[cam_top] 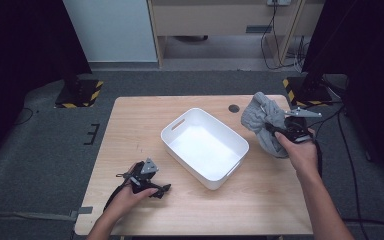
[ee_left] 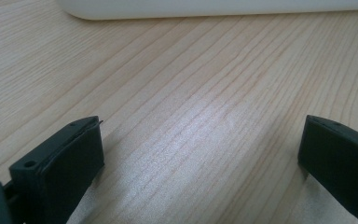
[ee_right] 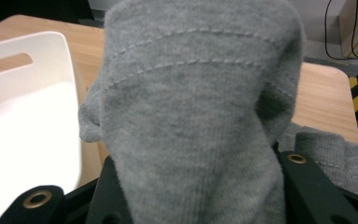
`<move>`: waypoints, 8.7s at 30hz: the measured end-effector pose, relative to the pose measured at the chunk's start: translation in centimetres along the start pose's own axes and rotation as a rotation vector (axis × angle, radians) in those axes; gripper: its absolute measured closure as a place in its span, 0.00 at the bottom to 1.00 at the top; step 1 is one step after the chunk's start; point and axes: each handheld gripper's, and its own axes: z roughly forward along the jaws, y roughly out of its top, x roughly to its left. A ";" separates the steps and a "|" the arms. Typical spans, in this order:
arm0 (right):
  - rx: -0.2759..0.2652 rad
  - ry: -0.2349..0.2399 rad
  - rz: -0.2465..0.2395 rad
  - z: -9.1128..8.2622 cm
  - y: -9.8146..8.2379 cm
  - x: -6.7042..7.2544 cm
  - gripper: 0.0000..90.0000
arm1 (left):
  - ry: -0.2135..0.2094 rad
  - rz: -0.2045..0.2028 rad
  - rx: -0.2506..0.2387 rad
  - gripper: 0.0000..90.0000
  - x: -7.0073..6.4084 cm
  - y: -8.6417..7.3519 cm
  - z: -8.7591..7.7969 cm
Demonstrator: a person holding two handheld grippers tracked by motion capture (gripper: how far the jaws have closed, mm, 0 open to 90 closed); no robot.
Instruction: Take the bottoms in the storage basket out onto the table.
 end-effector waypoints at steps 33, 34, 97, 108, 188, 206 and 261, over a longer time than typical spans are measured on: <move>0.127 -0.039 0.052 3.1 -4.8 -1.3 0.62 | 0.000 0.001 0.000 0.00 0.0 0.0 0.0; 0.127 -0.039 0.052 3.1 -4.8 -1.3 0.62 | 0.000 0.001 0.000 0.00 0.0 0.0 0.0; -0.007 0.051 -0.061 0.8 -0.9 3.6 0.53 | -0.001 0.002 0.000 0.00 -0.1 0.0 -0.1; 0.012 0.110 -0.098 2.1 -0.9 5.9 0.60 | 0.006 -0.007 0.000 0.00 -0.2 -0.1 -0.1; 0.047 0.248 -0.140 3.8 -1.1 10.0 0.54 | 0.208 -0.317 -0.182 0.16 2.2 6.4 -4.9; 0.048 0.252 -0.136 3.9 -1.5 9.8 0.54 | 0.207 -0.287 -0.104 0.42 1.9 6.7 -3.3; 0.101 0.311 -0.177 5.7 -2.7 12.4 0.54 | 0.297 -0.334 -0.093 0.84 7.4 4.4 -5.5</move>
